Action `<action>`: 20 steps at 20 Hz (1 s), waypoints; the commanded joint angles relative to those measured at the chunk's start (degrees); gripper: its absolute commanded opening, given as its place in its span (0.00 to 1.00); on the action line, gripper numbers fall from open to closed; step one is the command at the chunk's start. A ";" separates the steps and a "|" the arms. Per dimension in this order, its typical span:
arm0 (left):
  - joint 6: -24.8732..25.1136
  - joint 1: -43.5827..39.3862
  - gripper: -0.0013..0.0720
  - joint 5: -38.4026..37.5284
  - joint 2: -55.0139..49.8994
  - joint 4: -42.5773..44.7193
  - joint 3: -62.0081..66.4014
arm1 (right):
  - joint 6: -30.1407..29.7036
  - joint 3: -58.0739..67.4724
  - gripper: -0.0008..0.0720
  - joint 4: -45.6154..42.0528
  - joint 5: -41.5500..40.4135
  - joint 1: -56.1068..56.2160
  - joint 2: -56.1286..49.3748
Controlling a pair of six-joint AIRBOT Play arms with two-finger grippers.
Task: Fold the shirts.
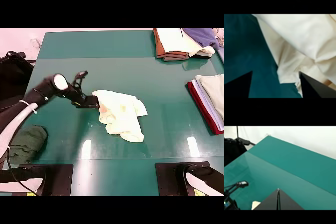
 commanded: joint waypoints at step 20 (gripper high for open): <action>1.57 -5.62 0.05 1.86 0.98 8.59 6.08 | 3.13 -60.43 0.66 2.58 11.52 -10.51 5.77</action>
